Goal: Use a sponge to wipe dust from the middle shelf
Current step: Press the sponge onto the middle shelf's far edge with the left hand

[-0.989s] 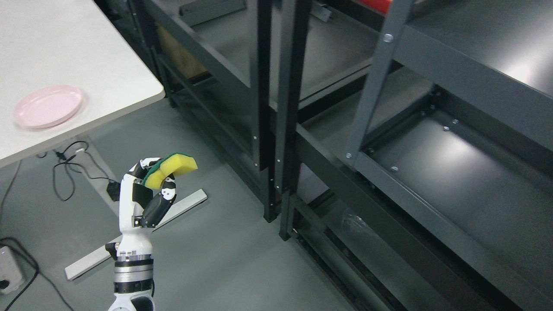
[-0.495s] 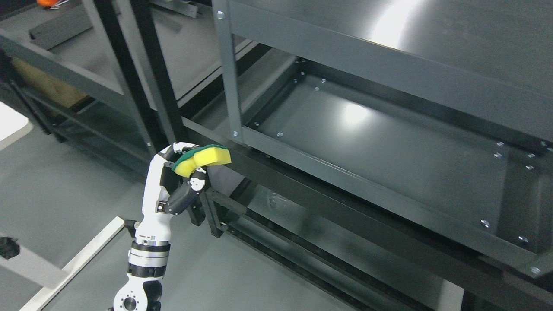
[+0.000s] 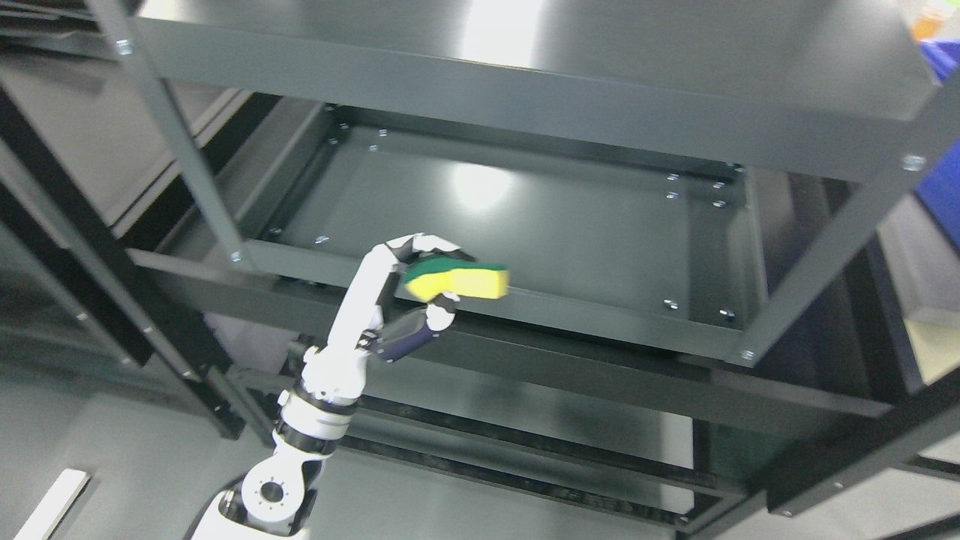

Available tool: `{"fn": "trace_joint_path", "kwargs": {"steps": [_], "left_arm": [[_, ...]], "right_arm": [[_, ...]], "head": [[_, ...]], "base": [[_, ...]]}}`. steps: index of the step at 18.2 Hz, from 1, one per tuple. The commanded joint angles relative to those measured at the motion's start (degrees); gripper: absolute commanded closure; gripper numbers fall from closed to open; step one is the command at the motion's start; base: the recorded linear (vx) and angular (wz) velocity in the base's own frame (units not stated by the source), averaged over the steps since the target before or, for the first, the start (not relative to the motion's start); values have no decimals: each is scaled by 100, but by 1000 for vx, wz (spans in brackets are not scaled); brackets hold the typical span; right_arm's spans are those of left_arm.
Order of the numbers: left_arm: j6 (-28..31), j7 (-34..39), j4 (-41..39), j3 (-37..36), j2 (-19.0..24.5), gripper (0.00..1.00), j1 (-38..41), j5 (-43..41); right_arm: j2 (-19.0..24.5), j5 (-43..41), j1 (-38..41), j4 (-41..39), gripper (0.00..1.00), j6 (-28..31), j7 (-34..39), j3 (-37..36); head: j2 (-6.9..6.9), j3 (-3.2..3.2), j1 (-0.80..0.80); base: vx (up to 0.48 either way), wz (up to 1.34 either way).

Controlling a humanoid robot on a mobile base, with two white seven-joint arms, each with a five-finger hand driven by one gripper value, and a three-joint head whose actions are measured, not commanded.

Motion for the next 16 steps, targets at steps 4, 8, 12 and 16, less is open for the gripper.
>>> {"fn": "trace_joint_path", "kwargs": {"steps": [4,8,12,16], "left_arm": [[-959,-1280,-241,-1620,-12,100,-1486,-1488],[-1566,-1809,-328,-1788,-194,100,-1379,-1875],[-1751,-2248,-355,-1043,-194,100,-2640,-1990],[-1751,-3099,-338,-58,-194,100,-4287,-1999]], "right_arm": [[-100,0,3,-100,0,5,2,7],[-100,0,3,-100,0,5,2,-2],[-100,0,3,-100,0,5,2,-2],[-100,0,3,-100,0,5,2,7]], "head": [[-1,0,0],[-2,0,0],[-2,0,0],[-2,0,0]], "base": [[14,-383],[8,-111],[-4,23],[-1,5]]}}
